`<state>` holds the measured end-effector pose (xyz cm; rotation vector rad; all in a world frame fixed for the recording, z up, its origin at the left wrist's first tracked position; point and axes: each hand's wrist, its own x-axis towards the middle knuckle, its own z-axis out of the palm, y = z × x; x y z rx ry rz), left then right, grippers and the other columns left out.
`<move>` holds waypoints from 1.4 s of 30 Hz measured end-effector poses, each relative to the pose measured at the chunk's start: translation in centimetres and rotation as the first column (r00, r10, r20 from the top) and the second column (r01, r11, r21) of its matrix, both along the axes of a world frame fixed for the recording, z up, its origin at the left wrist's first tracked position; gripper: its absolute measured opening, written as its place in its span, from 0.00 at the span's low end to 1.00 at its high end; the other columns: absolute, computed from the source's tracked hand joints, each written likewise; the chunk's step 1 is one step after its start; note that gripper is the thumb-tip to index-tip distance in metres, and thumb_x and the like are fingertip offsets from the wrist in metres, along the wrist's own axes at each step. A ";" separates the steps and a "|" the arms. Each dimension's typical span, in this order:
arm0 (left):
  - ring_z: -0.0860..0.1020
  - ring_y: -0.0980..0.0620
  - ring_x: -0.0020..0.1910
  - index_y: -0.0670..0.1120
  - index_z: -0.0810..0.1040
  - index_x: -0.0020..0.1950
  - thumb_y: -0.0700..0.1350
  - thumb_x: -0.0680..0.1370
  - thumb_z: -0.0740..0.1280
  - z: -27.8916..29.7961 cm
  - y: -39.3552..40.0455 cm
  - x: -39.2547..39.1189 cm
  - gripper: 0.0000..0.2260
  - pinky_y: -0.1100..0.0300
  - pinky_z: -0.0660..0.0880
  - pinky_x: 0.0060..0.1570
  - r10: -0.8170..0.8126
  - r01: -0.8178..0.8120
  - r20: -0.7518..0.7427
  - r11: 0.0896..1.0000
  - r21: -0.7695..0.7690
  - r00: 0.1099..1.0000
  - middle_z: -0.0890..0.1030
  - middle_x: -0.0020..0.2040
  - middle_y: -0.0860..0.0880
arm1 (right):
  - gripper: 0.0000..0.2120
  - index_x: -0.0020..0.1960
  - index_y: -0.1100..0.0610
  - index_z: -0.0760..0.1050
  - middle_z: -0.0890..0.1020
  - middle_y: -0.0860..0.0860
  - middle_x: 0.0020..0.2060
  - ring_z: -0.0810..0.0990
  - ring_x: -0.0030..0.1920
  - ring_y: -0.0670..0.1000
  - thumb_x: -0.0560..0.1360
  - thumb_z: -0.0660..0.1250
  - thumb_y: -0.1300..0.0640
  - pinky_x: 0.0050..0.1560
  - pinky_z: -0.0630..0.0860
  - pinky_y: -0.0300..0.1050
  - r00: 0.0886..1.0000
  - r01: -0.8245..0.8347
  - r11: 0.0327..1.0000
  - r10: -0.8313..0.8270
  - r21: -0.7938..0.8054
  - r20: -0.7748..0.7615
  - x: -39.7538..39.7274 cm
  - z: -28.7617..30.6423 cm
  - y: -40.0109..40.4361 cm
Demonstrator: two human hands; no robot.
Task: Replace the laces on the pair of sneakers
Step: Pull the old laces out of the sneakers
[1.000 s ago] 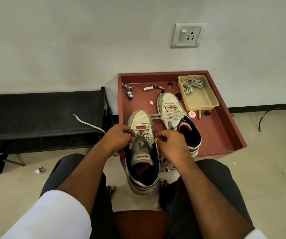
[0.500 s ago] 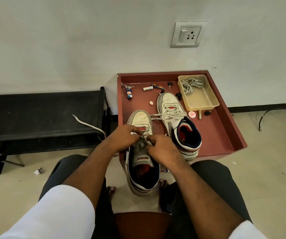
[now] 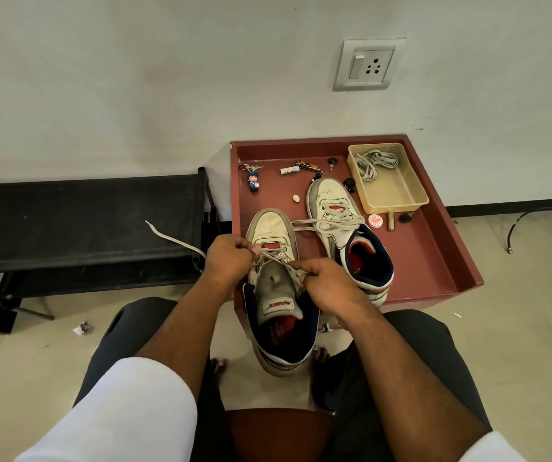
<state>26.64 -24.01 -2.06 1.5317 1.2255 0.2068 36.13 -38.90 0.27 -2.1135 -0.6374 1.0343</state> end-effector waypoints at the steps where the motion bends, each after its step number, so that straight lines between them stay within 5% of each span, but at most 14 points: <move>1: 0.80 0.47 0.42 0.43 0.80 0.42 0.40 0.77 0.71 0.2 0.2 0.0 0.04 0.55 0.77 0.41 0.013 -0.013 0.001 1.000 -0.028 1.000 0.83 0.44 0.43 | 0.18 0.63 0.51 0.79 0.84 0.49 0.56 0.82 0.53 0.47 0.78 0.60 0.64 0.57 0.78 0.44 1.000 -0.009 1.000 0.009 -0.002 0.006 0.0 0.0 0.0; 4: 0.79 0.48 0.51 0.45 0.81 0.48 0.41 0.77 0.71 1.0 0.4 0.2 0.01 0.58 0.77 0.45 -0.199 0.200 -0.030 0.979 0.040 0.980 0.81 0.50 0.46 | 0.18 0.63 0.52 0.79 0.83 0.50 0.56 0.82 0.52 0.47 0.78 0.59 0.65 0.53 0.78 0.41 0.999 -0.020 1.000 0.020 0.006 0.032 0.0 0.0 0.0; 7: 0.74 0.49 0.60 0.53 0.82 0.48 0.46 0.73 0.75 1.7 -0.6 1.0 0.06 0.57 0.74 0.54 -0.451 0.497 -0.237 0.847 0.190 0.860 0.75 0.61 0.50 | 0.16 0.54 0.50 0.83 0.84 0.51 0.42 0.78 0.34 0.46 0.79 0.59 0.63 0.35 0.75 0.40 0.998 -0.041 0.999 0.040 0.005 0.052 -0.1 0.0 0.2; 9: 0.71 0.45 0.64 0.57 0.82 0.52 0.48 0.74 0.73 2.2 -1.7 1.7 0.08 0.46 0.71 0.62 -0.443 0.654 -0.526 0.681 0.329 0.726 0.70 0.66 0.49 | 0.16 0.53 0.53 0.83 0.85 0.51 0.41 0.82 0.38 0.50 0.77 0.59 0.64 0.42 0.81 0.47 0.998 -0.035 0.999 0.035 0.005 0.056 -0.1 -0.4 0.4; 12: 0.65 0.41 0.68 0.52 0.81 0.58 0.44 0.77 0.68 2.4 -2.7 2.6 0.11 0.41 0.67 0.63 -0.387 0.737 -0.654 0.532 0.418 0.650 0.64 0.72 0.48 | 0.16 0.54 0.53 0.83 0.85 0.53 0.41 0.85 0.42 0.55 0.77 0.58 0.65 0.47 0.82 0.56 0.999 -0.014 1.000 0.014 0.006 0.041 0.0 -0.5 0.3; 18: 0.51 0.42 0.78 0.47 0.81 0.59 0.42 0.77 0.68 1.8 -1.6 3.4 0.11 0.28 0.55 0.69 -0.476 0.730 -0.605 0.625 0.278 0.638 0.59 0.78 0.50 | 0.12 0.51 0.53 0.84 0.85 0.57 0.41 0.84 0.44 0.61 0.79 0.61 0.60 0.46 0.81 0.56 0.999 0.006 1.000 -0.006 -0.001 0.039 0.3 -1.0 0.3; 21: 0.45 0.40 0.79 0.47 0.80 0.55 0.45 0.77 0.69 2.1 -0.8 2.6 0.08 0.23 0.49 0.67 -0.465 0.737 -0.638 0.627 0.253 0.614 0.56 0.77 0.50 | 0.14 0.57 0.51 0.83 0.86 0.52 0.45 0.84 0.48 0.54 0.80 0.60 0.60 0.54 0.80 0.55 1.000 -0.009 1.000 0.009 0.001 -0.002 0.5 -1.4 0.3; 24: 0.41 0.38 0.78 0.48 0.75 0.62 0.47 0.80 0.65 2.8 -0.2 1.7 0.12 0.20 0.45 0.65 -0.464 0.780 -0.698 0.586 0.220 0.545 0.56 0.77 0.50 | 0.14 0.60 0.53 0.81 0.85 0.51 0.50 0.82 0.51 0.49 0.80 0.61 0.62 0.58 0.78 0.49 1.000 -0.001 1.000 0.001 0.001 -0.008 0.7 -1.6 0.1; 27: 0.38 0.38 0.78 0.51 0.70 0.70 0.49 0.81 0.63 3.6 1.8 -0.2 0.18 0.20 0.42 0.64 -0.382 0.767 -0.766 0.605 0.216 0.517 0.51 0.80 0.51 | 0.14 0.59 0.52 0.81 0.85 0.49 0.47 0.82 0.43 0.47 0.80 0.60 0.63 0.45 0.78 0.42 0.999 0.036 0.999 -0.037 -0.021 -0.015 1.0 -1.5 -0.1; 30: 0.40 0.34 0.78 0.51 0.73 0.66 0.48 0.80 0.64 3.9 4.0 -2.9 0.15 0.19 0.44 0.64 -0.245 0.667 -0.820 0.716 0.206 0.517 0.53 0.79 0.47 | 0.13 0.58 0.52 0.81 0.84 0.47 0.44 0.78 0.34 0.40 0.80 0.61 0.61 0.36 0.74 0.34 1.000 0.010 0.999 -0.010 -0.030 -0.006 1.0 -1.2 0.2; 33: 0.43 0.36 0.78 0.53 0.74 0.64 0.49 0.80 0.64 4.5 3.2 -2.4 0.13 0.22 0.44 0.66 -0.235 0.577 -0.716 0.768 0.278 0.658 0.54 0.80 0.47 | 0.13 0.60 0.55 0.81 0.84 0.50 0.46 0.78 0.36 0.39 0.80 0.61 0.62 0.39 0.72 0.33 1.000 0.029 1.000 -0.029 -0.004 0.006 0.9 -1.1 0.6; 35: 0.41 0.38 0.79 0.56 0.73 0.66 0.53 0.79 0.64 4.7 1.1 -0.6 0.15 0.25 0.43 0.68 -0.316 0.618 -0.617 0.697 0.364 0.720 0.51 0.80 0.50 | 0.13 0.60 0.56 0.80 0.84 0.51 0.47 0.79 0.39 0.41 0.80 0.61 0.63 0.40 0.72 0.34 0.999 0.030 1.000 -0.030 -0.010 0.014 0.8 -1.0 0.6; 38: 0.38 0.39 0.78 0.57 0.71 0.68 0.51 0.79 0.64 3.2 -2.9 1.4 0.17 0.26 0.41 0.69 -0.423 0.738 -0.637 0.564 0.372 0.644 0.47 0.81 0.49 | 0.12 0.54 0.57 0.83 0.83 0.50 0.40 0.78 0.38 0.47 0.79 0.61 0.63 0.38 0.71 0.39 1.000 0.020 1.000 -0.020 0.003 0.021 0.7 -0.9 0.4; 42: 0.39 0.34 0.78 0.55 0.73 0.66 0.48 0.80 0.64 1.4 -4.2 2.3 0.15 0.26 0.42 0.69 -0.305 0.751 -0.725 0.502 0.428 0.617 0.51 0.80 0.46 | 0.13 0.51 0.55 0.83 0.82 0.49 0.36 0.79 0.36 0.47 0.79 0.61 0.64 0.35 0.73 0.39 1.000 0.024 1.000 -0.024 0.011 0.010 0.8 -0.9 0.3</move>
